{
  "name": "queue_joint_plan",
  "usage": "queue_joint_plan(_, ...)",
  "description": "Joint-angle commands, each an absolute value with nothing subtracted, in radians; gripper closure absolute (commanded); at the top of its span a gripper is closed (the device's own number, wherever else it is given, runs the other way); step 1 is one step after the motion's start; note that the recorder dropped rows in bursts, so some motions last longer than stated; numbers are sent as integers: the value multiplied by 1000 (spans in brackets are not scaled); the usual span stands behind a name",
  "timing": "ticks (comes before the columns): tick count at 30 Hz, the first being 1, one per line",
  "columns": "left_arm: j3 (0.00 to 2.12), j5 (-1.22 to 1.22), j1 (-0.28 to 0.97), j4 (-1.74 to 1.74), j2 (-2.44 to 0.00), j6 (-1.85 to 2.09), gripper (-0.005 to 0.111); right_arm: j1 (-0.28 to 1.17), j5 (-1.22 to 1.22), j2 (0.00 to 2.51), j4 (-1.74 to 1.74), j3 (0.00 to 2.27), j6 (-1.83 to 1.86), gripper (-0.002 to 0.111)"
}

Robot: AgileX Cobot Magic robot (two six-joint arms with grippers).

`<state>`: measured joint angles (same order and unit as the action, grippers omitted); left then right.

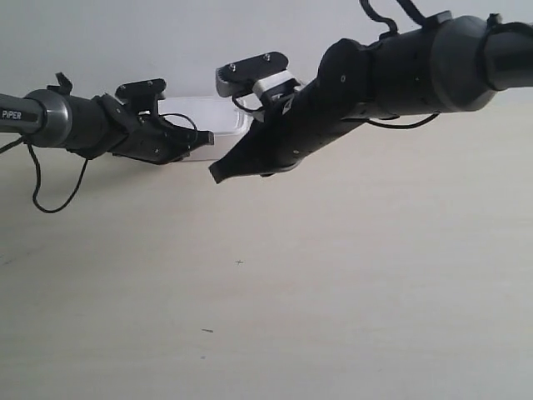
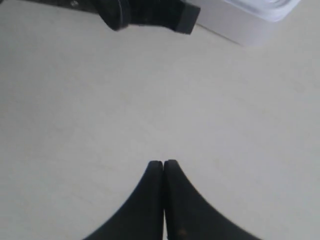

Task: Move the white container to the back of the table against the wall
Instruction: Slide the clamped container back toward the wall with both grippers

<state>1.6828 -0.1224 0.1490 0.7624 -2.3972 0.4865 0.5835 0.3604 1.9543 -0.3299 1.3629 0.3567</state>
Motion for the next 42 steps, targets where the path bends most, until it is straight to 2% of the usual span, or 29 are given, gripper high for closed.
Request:
queue_joint_plan(1, 1740, -107, 153, 763, -2419, 507, 107, 584, 341, 1913, -335, 1357, 367, 108)
queue_joint_plan(27, 1805, -65, 179, 799, -2478, 525, 107, 584, 331, 1896, -335, 1357, 367, 108)
queue_joint_plan(36, 1803, -290, 162, 687, -2441, 525, 107, 584, 345, 1896, -335, 1357, 367, 108)
queue_joint_plan(42, 1693, -297, 141, 690, -2320, 519, 107, 584, 350, 1896, -335, 1357, 357, 108)
